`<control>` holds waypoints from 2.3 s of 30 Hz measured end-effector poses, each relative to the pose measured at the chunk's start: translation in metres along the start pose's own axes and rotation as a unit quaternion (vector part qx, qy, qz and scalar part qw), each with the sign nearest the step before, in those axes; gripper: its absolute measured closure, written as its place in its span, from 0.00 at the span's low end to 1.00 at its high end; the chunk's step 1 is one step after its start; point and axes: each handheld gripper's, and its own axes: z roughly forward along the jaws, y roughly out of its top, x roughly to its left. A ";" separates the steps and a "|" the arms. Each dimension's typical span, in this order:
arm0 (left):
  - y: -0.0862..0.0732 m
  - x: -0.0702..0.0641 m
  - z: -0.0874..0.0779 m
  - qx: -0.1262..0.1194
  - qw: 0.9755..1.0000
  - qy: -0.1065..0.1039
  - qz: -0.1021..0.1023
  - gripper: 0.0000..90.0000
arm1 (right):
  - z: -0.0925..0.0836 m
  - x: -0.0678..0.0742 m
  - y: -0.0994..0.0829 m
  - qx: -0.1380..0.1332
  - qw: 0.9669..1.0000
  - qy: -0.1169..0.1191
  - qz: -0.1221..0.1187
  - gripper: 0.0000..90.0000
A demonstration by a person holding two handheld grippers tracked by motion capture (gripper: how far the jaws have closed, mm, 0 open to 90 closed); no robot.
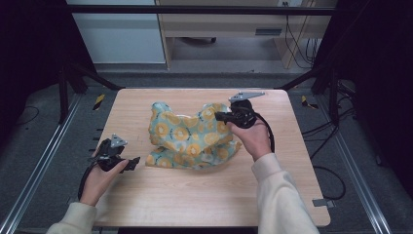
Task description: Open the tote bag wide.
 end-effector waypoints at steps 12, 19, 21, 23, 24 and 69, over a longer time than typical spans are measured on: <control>0.023 -0.007 -0.013 -0.006 1.000 -0.005 0.020 0.16 | -0.030 0.065 -0.037 -0.007 0.998 0.038 -0.051 1.00; 0.046 -0.001 -0.019 -0.014 0.999 0.002 0.031 0.23 | -0.026 0.077 -0.060 0.003 0.997 0.054 -0.055 1.00; 0.057 -0.001 -0.023 -0.016 0.999 0.002 0.038 0.26 | -0.022 0.080 -0.067 0.011 0.996 0.060 -0.057 1.00; 0.062 -0.001 -0.026 -0.020 0.999 0.002 0.043 0.27 | -0.021 0.081 -0.069 0.014 0.996 0.060 -0.058 1.00; 0.065 -0.002 -0.028 -0.022 0.999 0.002 0.044 0.29 | -0.020 0.082 -0.071 0.016 0.996 0.060 -0.058 1.00; 0.150 -0.068 -0.006 0.089 0.981 -0.067 0.159 0.96 | -0.017 0.081 -0.099 0.039 0.996 0.050 -0.063 0.99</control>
